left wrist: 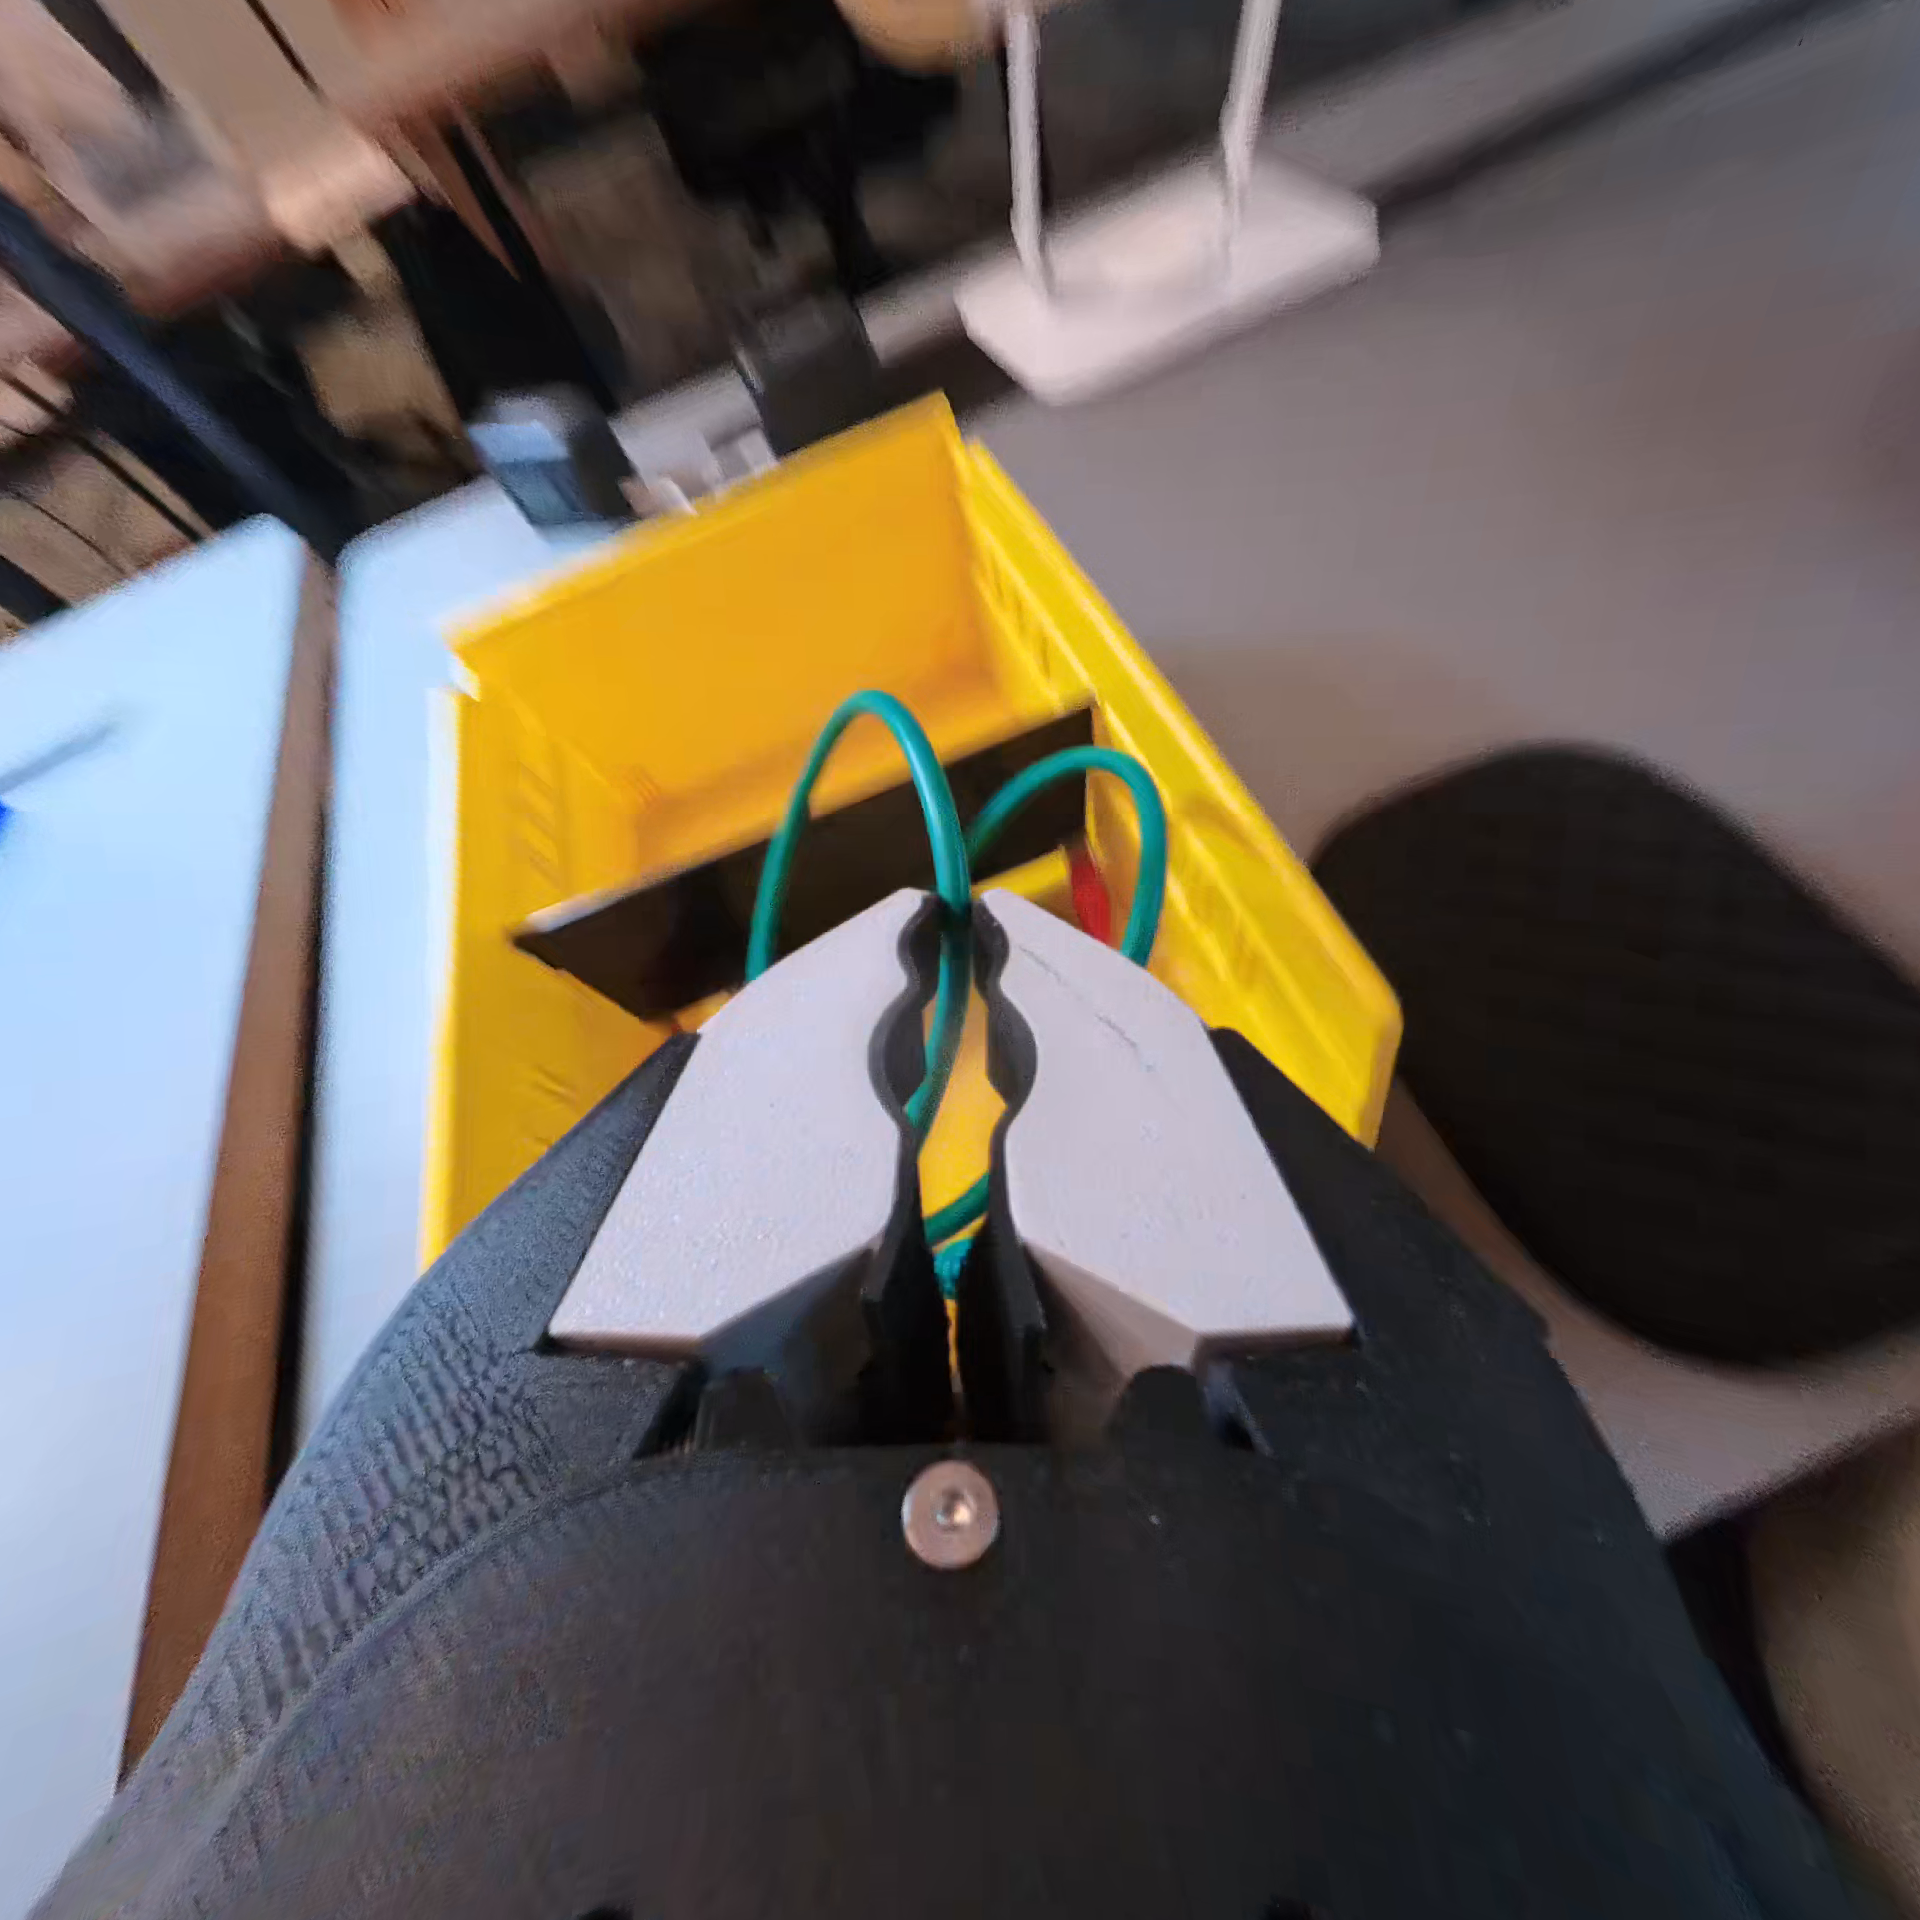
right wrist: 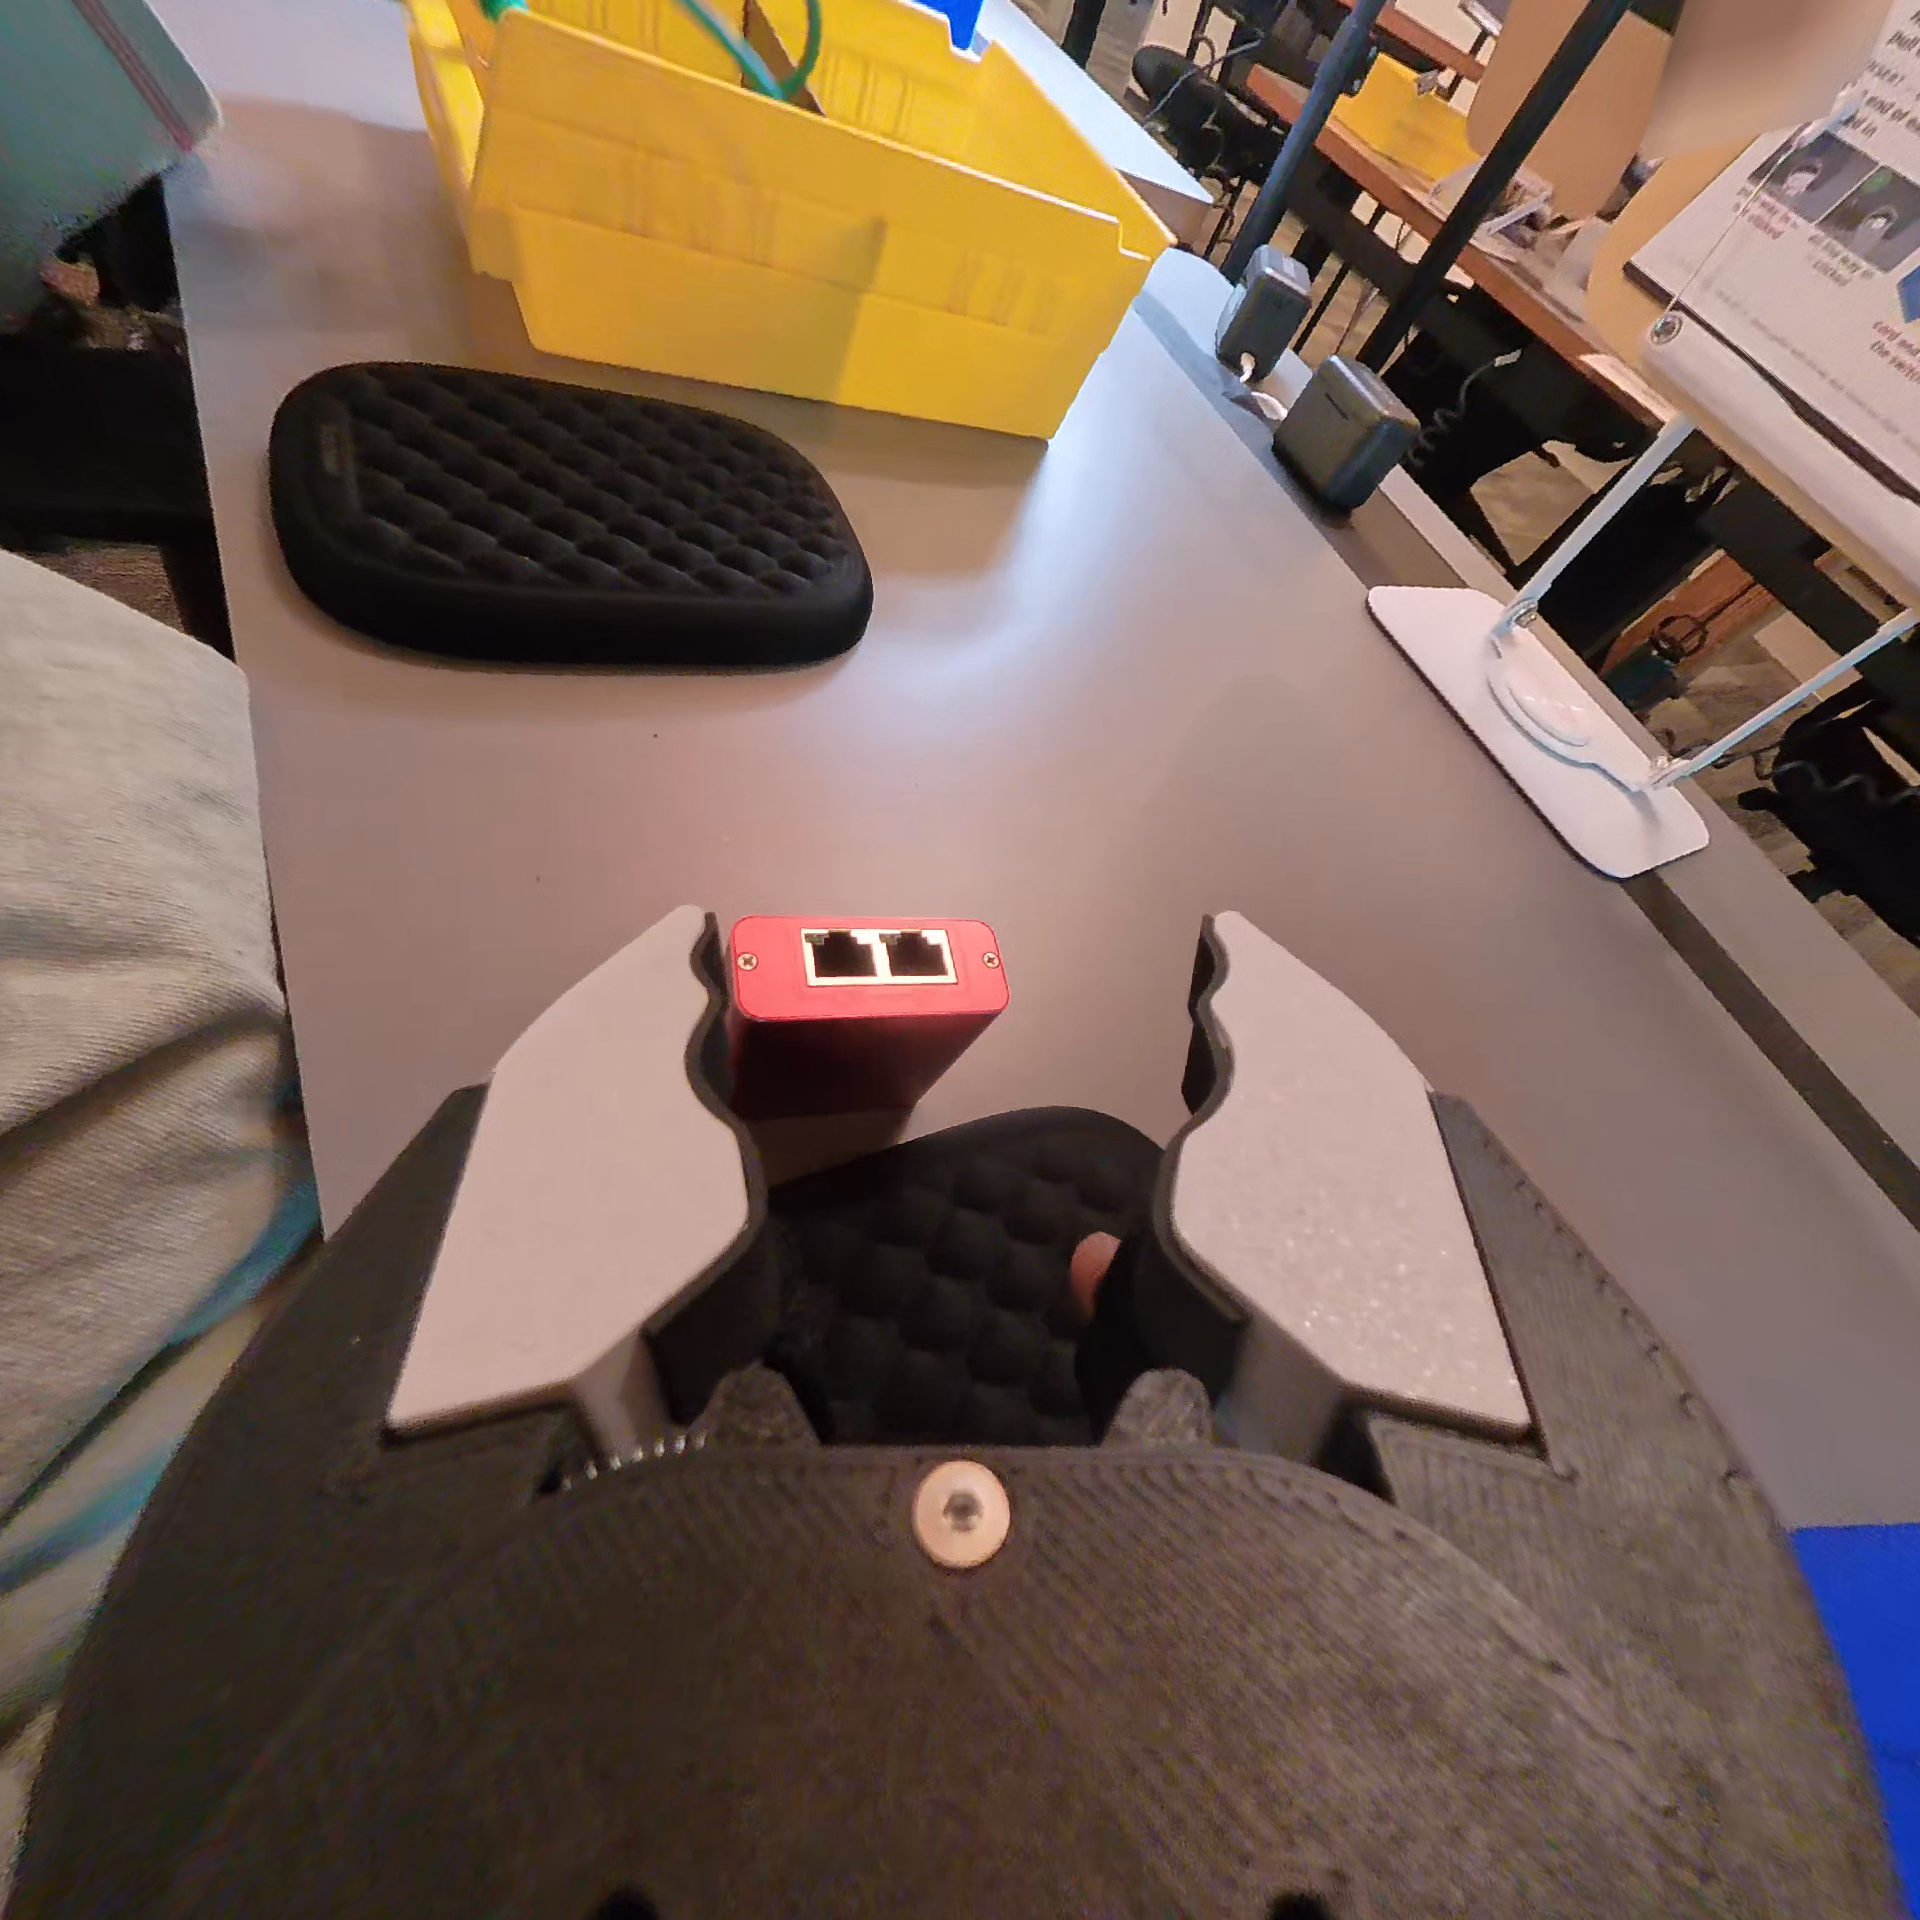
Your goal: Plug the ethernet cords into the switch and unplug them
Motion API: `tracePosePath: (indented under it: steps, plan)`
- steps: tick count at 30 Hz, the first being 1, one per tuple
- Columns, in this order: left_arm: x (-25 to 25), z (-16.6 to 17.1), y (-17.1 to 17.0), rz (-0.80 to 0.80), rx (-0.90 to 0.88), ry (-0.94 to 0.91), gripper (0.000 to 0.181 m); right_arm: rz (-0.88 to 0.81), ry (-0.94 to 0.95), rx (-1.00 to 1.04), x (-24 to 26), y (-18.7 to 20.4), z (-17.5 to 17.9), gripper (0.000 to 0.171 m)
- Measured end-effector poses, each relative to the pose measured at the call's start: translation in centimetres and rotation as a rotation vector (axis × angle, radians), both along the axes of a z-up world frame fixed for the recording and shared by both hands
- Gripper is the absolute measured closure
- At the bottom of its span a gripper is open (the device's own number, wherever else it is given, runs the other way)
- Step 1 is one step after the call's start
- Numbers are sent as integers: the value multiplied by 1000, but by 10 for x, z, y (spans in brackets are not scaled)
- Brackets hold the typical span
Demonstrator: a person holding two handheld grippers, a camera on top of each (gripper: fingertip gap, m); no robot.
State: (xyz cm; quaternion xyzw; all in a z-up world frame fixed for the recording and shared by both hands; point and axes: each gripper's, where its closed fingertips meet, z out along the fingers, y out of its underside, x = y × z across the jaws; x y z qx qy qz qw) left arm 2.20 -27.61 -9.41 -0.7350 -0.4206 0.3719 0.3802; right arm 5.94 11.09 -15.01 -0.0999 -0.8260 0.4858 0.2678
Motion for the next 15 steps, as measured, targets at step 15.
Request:
tracePosePath:
  steps: [15]
  plan:
    - [50, 166, 88, -584, 1387, 565, 176, 159, 412, -108, 30, -70, 63, 104]
